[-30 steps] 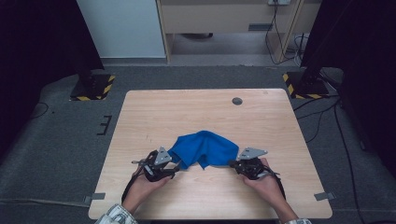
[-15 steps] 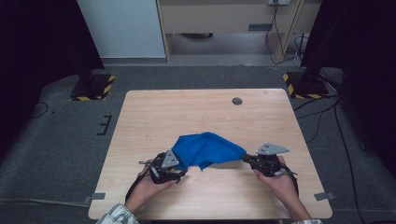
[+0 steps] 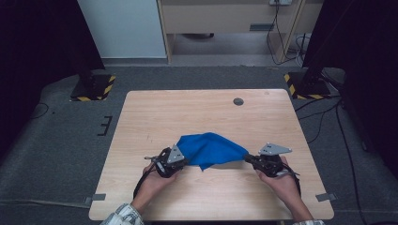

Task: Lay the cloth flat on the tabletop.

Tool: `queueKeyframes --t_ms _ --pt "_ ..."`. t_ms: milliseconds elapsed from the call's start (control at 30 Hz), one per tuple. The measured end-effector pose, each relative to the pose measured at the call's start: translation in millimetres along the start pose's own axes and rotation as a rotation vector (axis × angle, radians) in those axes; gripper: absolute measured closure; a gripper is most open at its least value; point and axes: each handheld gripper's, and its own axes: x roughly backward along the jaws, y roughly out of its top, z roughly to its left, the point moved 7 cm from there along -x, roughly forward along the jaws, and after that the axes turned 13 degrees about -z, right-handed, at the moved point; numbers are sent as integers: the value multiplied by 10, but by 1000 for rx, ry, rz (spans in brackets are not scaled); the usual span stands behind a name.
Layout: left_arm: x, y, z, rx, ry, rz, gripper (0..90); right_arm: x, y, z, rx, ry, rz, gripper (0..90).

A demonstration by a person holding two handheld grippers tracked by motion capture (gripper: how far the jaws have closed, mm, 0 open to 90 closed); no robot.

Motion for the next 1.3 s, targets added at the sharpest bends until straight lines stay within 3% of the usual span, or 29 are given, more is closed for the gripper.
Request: queueKeyframes --t_ms 100,167,333,467,600,800,967,1067,1233,1300 --pt "60 93 126 30 55 -51 878 35 10 -53 1 -13 -2 876" --pt "57 87 245 55 93 -49 876 52 6 -106 -4 -28 -5 876" --pt "-108 -115 490 75 145 45 874 34 -37 -204 -17 -50 5 876" --pt "-188 -218 574 70 163 85 853 -13 -54 -283 -21 -66 7 876" --pt "-179 -244 562 69 157 81 745 -25 -91 -312 -22 -77 15 875" --pt "4 -221 515 57 161 52 586 -22 -95 -262 -13 -66 21 874" --pt "175 -136 465 69 163 0 561 -20 -99 -269 -15 -70 23 873" --pt "229 -101 321 37 128 -16 525 -13 -96 -268 -11 -67 20 872" --pt "158 -144 127 -50 81 15 430 -7 -88 -270 -15 -68 17 869" --pt "115 -150 117 -46 70 14 394 4 -84 -274 -15 -68 16 869"
